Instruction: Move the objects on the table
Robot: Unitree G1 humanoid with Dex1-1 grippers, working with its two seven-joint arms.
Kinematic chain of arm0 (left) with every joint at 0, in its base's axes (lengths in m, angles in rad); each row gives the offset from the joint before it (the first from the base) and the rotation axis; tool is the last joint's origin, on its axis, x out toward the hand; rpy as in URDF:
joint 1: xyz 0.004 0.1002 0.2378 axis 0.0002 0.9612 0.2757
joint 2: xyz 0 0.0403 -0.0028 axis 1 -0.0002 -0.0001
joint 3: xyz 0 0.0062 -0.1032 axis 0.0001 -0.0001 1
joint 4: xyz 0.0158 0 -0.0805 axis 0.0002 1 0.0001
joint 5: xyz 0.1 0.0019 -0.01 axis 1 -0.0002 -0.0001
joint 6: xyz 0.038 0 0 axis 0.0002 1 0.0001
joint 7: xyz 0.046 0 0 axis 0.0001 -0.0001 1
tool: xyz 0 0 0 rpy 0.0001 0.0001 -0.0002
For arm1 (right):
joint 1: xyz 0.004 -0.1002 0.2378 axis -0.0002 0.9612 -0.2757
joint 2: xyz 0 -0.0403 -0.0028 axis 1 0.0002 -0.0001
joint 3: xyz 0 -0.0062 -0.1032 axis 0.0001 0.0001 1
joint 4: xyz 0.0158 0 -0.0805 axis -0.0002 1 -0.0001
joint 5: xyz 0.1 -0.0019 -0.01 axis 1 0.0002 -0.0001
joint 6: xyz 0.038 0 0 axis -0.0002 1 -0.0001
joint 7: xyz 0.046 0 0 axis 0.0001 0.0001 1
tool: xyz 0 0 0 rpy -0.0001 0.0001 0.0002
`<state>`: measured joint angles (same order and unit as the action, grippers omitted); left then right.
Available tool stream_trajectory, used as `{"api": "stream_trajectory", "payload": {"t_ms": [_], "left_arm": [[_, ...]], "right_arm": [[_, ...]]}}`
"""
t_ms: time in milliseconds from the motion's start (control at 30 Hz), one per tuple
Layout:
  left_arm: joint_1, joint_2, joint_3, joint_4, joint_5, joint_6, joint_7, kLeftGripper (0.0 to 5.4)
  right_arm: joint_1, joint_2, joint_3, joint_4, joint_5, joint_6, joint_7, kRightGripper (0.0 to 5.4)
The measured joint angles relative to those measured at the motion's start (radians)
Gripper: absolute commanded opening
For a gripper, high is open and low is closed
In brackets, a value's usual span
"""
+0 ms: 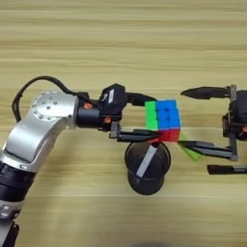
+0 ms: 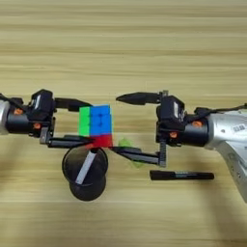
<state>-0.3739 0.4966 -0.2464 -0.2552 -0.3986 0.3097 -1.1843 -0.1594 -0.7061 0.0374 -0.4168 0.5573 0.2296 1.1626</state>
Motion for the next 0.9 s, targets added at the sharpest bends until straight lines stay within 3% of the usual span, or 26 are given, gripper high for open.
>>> {"api": "stream_trajectory", "payload": {"t_ms": [133, 700, 900], "left_arm": [[0.000, 0.002, -0.006, 0.000, 0.000, 0.000, 0.000, 3.26], [0.001, 0.011, -0.031, -0.009, 0.000, -0.001, -0.006, 3.26], [0.004, 0.019, -0.032, -0.017, 0.000, -0.001, -0.005, 3.26]], "right_arm": [[-0.012, -0.001, 0.013, -0.009, 0.002, 0.006, 0.008, 5.40], [-0.030, 0.000, 0.058, 0.014, -0.018, 0.018, 0.021, 3.53], [-0.041, 0.003, 0.069, 0.034, -0.020, 0.014, 0.026, 3.32]]}}
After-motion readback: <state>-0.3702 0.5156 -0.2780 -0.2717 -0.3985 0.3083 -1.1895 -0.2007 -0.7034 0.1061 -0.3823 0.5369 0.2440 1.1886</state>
